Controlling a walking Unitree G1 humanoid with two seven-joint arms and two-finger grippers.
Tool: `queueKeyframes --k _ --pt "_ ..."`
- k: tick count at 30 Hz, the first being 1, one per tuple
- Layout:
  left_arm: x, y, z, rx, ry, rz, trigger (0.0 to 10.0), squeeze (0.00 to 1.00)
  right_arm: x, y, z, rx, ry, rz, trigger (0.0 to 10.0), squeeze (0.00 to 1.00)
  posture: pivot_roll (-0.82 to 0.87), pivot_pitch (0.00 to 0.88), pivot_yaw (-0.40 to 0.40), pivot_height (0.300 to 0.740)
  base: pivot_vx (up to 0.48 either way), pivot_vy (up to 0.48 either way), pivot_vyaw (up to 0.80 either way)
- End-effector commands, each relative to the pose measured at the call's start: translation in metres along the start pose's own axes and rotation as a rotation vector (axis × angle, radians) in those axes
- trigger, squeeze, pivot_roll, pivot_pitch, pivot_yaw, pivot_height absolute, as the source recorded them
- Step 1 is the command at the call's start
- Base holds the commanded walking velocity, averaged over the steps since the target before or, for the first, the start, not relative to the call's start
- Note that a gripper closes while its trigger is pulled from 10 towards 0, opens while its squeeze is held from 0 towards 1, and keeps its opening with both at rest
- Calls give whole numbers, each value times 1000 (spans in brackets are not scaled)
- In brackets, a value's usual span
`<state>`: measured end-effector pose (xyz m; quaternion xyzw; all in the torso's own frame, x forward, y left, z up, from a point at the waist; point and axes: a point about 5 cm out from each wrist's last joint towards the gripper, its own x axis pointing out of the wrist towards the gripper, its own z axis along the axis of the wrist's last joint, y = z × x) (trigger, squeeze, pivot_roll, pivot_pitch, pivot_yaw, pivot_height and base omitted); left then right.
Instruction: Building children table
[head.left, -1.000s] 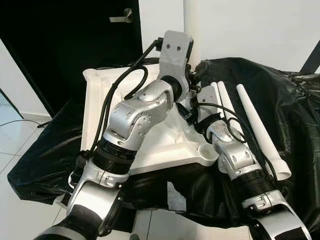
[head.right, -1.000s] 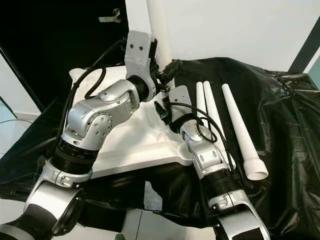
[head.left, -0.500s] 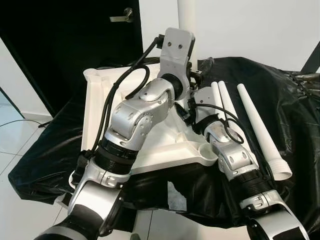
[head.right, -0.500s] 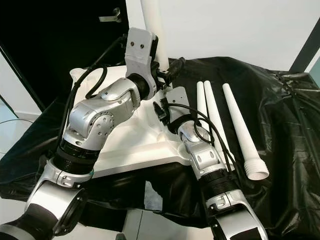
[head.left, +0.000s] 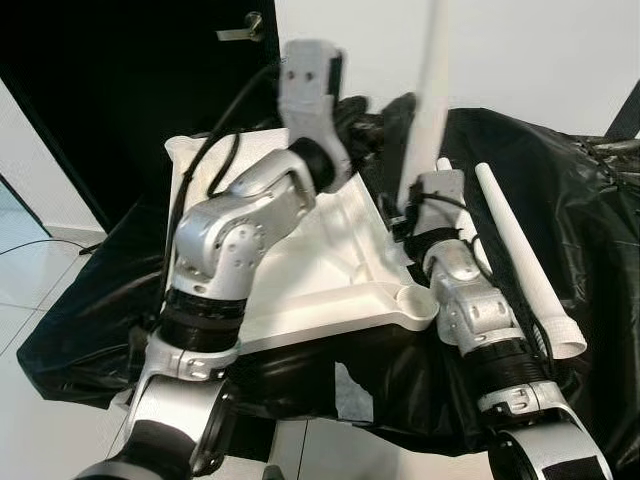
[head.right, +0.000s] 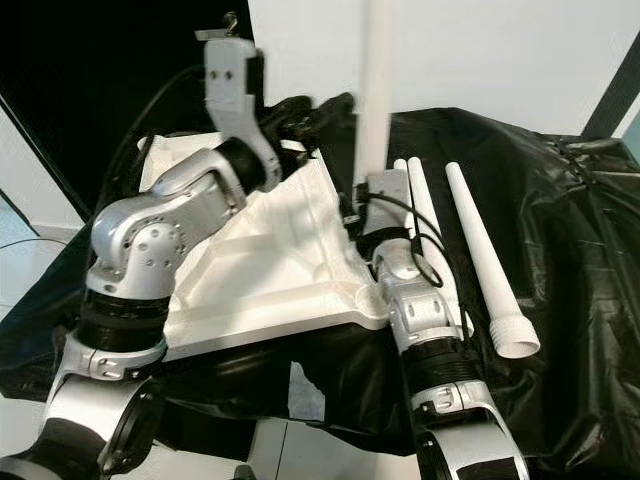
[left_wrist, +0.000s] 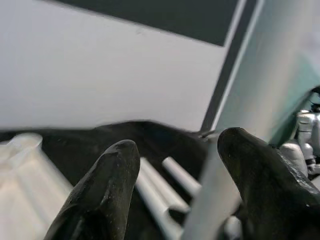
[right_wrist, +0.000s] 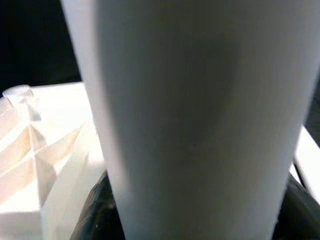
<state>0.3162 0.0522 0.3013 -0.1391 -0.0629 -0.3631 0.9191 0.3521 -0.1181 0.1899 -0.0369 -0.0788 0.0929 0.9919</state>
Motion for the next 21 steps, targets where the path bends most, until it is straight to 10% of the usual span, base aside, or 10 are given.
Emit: queueKeyframes --k 1,21 --pt "-3 4 -5 -19 26 4 10000 0 -2 4 5 4 -35 34 10000 0 26 0 34 740 0 0 0" --pt "-52 20 -47 56 57 -85 10000 0 -32 6 -2 29 -62 85 10000 0 32 0 18 740 0 0 0"
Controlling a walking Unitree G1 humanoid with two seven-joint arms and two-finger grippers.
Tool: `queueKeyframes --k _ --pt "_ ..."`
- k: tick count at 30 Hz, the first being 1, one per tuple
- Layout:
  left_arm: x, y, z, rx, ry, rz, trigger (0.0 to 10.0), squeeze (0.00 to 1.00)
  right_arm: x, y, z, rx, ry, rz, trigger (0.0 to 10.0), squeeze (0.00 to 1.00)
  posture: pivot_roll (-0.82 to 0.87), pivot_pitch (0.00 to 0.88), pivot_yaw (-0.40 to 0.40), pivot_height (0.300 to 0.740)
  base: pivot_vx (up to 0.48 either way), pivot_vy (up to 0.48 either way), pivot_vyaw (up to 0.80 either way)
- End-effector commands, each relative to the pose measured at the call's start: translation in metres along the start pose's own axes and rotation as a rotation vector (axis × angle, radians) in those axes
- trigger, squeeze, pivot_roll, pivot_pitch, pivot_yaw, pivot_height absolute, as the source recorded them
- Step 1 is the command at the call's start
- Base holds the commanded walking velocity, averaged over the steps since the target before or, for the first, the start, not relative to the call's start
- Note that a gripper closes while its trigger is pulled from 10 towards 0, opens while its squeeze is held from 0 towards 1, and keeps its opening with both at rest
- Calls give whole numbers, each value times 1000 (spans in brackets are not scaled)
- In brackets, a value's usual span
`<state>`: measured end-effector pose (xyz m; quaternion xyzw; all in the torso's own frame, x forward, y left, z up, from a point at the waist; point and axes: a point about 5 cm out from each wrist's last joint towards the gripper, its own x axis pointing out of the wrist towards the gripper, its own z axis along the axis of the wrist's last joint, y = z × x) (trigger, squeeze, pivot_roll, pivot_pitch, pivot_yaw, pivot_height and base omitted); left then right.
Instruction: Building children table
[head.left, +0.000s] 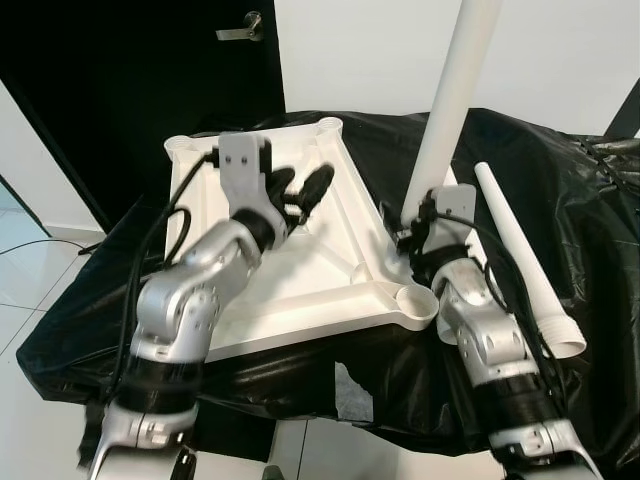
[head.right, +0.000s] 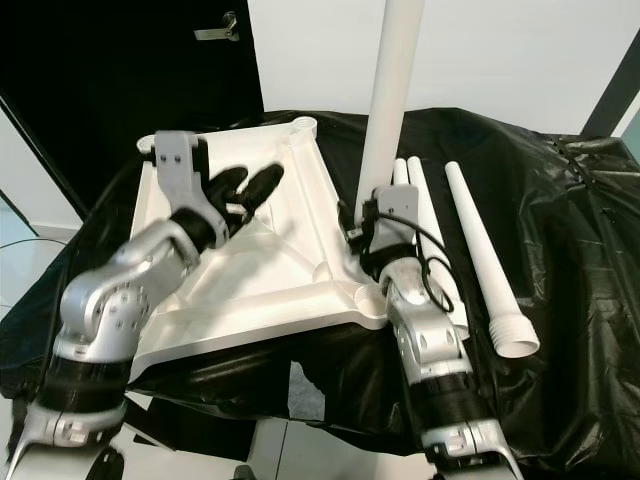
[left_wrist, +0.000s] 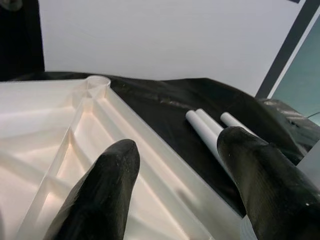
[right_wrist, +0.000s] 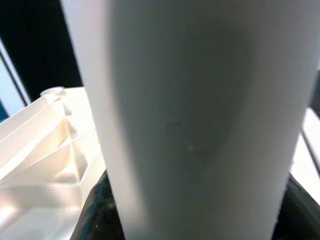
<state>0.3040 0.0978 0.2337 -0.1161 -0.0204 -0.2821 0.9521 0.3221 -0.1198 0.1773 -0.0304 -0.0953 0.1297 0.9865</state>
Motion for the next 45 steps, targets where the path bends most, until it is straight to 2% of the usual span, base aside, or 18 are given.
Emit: queueKeyframes --k 1,7,10,11,12,15,22,34,45 --pt "-6 -17 1 38 -22 -273 10000 0 -2 2 6 13 -30 17 10000 0 33 0 16 740 0 0 0" --pt "-11 -17 -9 68 -20 -273 10000 0 -6 6 8 18 -56 37 10000 0 36 0 14 740 0 0 0" --pt "-13 -18 -12 55 -21 -279 10000 0 -9 7 9 26 -69 46 10000 0 38 0 11 740 0 0 0" --pt "-16 -19 -18 66 -19 -293 10000 0 -12 9 10 31 -79 53 10000 0 40 0 10 740 0 0 0" --pt "-22 -19 -30 146 10 -322 10000 0 -17 10 9 34 -79 56 10000 0 36 0 14 740 0 0 0" --pt "-26 -19 -38 195 40 -346 10000 0 -19 10 8 29 -70 54 10000 0 33 0 17 740 0 0 0" --pt "-35 -15 -60 230 99 -362 10000 0 -25 9 3 28 -45 35 10000 0 28 0 26 740 0 0 0" --pt "-33 3 -75 241 121 -285 10000 0 -28 3 -7 5 -35 43 10000 0 26 0 41 740 0 0 0" --pt "-29 5 -79 253 116 -286 10000 0 -24 -2 -5 -22 -42 32 10000 0 16 0 48 740 0 0 0"
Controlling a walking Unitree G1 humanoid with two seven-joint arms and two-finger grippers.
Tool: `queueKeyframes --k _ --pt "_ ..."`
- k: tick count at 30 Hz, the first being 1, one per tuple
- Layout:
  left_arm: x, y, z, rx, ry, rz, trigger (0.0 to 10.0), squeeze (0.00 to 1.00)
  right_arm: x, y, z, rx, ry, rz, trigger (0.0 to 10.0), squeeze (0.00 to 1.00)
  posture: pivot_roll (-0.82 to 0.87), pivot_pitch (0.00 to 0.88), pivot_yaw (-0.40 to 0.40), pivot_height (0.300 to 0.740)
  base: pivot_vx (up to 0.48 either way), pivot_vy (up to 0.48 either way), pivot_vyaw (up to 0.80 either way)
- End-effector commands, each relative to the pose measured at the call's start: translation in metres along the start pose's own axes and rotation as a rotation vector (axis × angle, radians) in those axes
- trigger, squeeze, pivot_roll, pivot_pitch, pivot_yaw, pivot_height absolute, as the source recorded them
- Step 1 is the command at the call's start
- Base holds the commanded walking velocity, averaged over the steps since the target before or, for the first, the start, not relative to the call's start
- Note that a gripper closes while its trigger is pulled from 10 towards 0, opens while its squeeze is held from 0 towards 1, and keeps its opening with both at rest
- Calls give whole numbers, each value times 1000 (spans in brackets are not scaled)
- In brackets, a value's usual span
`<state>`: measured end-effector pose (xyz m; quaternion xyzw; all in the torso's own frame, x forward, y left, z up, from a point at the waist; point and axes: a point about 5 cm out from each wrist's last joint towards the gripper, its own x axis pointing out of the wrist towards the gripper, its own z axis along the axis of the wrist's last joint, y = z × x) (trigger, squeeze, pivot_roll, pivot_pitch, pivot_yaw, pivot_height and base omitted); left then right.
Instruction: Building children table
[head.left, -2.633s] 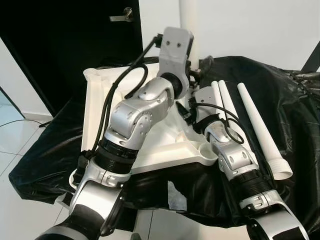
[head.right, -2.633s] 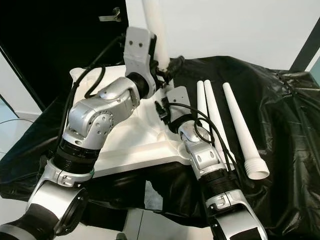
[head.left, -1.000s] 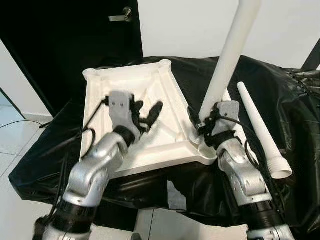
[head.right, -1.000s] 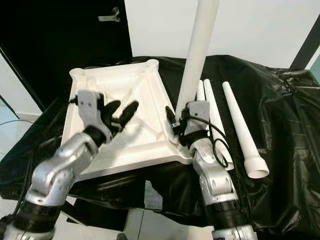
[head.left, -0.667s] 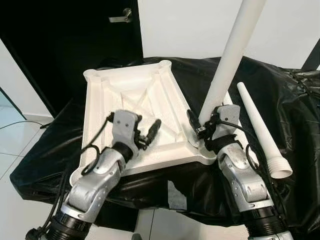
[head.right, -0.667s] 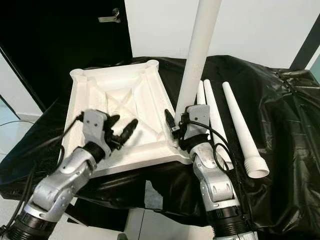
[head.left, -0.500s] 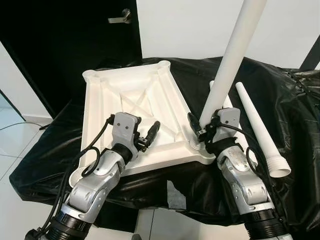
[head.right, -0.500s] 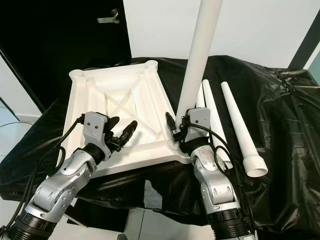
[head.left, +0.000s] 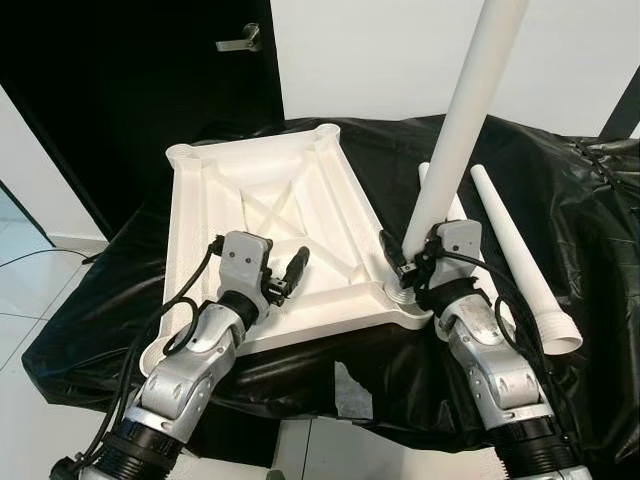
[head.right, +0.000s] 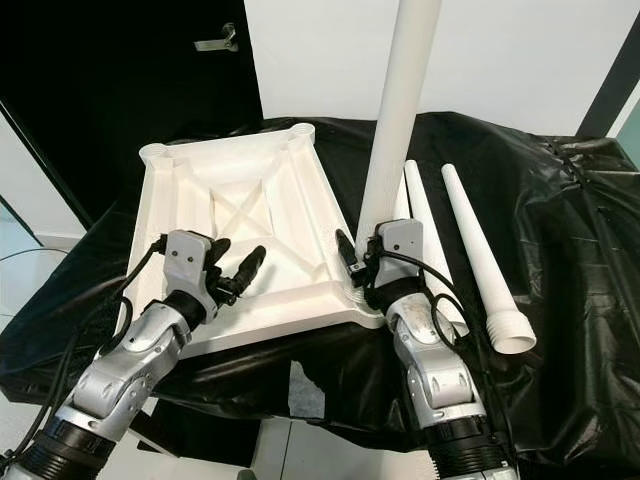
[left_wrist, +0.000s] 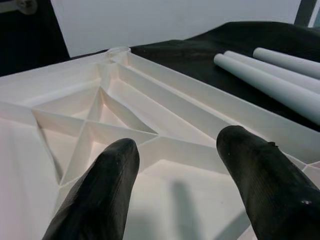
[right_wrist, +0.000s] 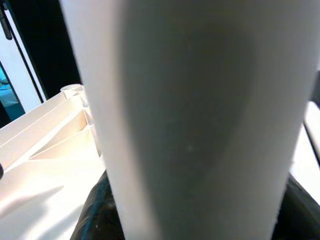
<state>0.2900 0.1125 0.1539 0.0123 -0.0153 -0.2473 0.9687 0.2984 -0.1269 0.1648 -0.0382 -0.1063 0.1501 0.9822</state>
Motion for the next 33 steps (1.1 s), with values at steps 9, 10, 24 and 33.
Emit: queueKeyframes --k 9,10,24,33 --pt "0 -10 0 34 -6 -354 10000 0 5 -6 6 -16 -42 -16 10000 0 28 0 55 740 0 0 0" --pt "0 -10 0 34 -6 -354 10000 0 5 -6 6 -16 -42 -16 10000 0 28 0 55 740 0 0 0" --pt "-2 -5 0 69 6 -346 10000 0 12 -4 12 -25 -66 -7 10000 0 25 0 42 740 0 0 0" --pt "-2 -5 -3 83 24 -340 10000 0 11 -7 12 -33 -64 -7 10000 0 22 0 36 740 0 0 0"
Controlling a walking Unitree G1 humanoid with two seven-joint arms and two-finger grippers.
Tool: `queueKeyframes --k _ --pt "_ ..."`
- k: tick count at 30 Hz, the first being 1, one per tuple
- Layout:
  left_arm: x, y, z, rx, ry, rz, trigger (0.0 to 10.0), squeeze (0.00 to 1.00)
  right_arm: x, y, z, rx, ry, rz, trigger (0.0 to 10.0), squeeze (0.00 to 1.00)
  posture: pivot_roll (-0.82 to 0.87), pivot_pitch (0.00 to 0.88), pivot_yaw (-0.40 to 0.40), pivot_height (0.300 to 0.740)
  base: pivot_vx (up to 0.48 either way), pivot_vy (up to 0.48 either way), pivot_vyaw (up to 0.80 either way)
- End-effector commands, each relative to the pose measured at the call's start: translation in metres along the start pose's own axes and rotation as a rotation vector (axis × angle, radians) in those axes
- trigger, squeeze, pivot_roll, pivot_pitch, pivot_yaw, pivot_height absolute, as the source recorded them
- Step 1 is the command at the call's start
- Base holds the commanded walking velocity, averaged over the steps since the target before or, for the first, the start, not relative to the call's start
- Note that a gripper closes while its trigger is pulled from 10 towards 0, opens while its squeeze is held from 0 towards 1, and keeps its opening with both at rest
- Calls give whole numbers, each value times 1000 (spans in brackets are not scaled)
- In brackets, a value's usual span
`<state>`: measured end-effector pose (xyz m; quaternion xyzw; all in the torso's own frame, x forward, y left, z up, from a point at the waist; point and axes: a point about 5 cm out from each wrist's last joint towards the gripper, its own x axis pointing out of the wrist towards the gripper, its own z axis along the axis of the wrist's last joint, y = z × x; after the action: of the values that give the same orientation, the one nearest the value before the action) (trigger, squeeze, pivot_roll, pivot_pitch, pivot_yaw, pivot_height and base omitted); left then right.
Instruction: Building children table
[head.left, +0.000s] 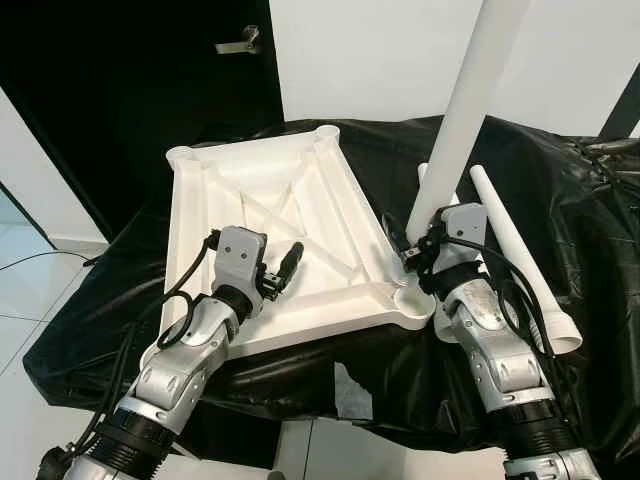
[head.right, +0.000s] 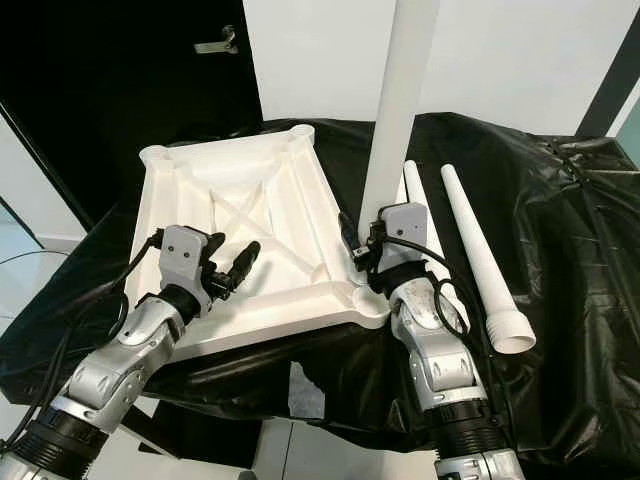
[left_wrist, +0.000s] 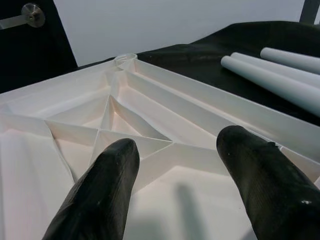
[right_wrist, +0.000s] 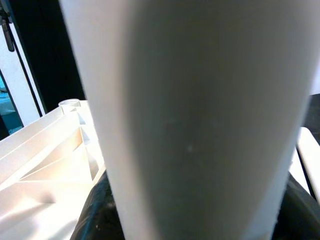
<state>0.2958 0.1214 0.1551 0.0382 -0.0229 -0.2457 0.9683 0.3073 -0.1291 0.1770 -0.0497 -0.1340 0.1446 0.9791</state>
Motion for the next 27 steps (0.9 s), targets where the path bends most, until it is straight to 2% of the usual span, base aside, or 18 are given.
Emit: queueKeyframes --k 1,19,27 --pt "-3 -16 -4 38 23 -345 10000 0 0 -2 2 -1 -10 2 10000 0 21 0 36 740 0 0 0" --pt "-5 -22 -8 46 36 -346 10000 0 -5 -6 0 -12 5 3 10000 0 35 0 8 740 0 0 0" --pt "-6 -20 -7 48 35 -330 10000 0 -3 -5 -1 -12 9 21 10000 0 47 0 -3 740 0 0 0"
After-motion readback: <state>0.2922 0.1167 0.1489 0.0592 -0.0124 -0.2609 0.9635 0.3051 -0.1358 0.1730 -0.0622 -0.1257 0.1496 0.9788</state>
